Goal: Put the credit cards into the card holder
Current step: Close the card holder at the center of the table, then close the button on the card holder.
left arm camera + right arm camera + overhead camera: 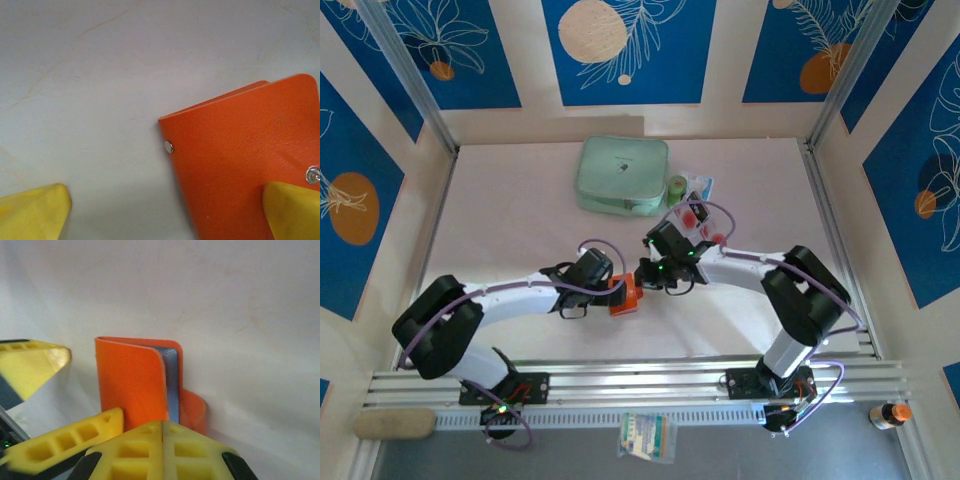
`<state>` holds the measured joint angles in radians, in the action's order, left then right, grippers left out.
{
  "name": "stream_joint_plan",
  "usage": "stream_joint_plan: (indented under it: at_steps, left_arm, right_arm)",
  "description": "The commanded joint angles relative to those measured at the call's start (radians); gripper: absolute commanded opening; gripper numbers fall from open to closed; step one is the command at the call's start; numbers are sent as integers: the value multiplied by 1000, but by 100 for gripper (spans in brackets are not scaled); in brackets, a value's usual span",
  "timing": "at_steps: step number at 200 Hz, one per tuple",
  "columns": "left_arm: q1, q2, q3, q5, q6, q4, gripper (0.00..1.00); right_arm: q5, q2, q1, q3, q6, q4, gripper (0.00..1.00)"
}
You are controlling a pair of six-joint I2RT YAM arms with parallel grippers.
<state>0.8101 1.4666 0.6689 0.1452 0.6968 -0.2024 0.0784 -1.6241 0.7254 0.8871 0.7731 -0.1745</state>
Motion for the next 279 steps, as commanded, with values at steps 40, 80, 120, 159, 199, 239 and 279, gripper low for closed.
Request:
stream_joint_plan:
  at_steps: [40,80,120,159,199,239,279]
  left_arm:
    - [41,71,40,118,-37,-162,100]
    - [58,87,36,134,-40,-163,100]
    - [58,84,23,135,-37,-149,100]
    - [60,75,14,135,-33,-141,100]
    - [59,75,12,134,-33,-134,100]
    - [60,74,10,132,-33,-129,100]
    - [62,68,4,132,-32,-124,100]
  right_arm:
    - [5,51,-56,16,-66,-147,13]
    - [12,17,-38,44,-84,-180,26]
    - [0,-31,-6,89,-102,-209,30]
    - [-16,-74,15,138,-123,-234,30]
    - [-43,-121,29,179,-143,-274,30]
    - [-55,-135,29,178,-144,-279,18]
    - [-61,-121,29,166,-140,-278,5]
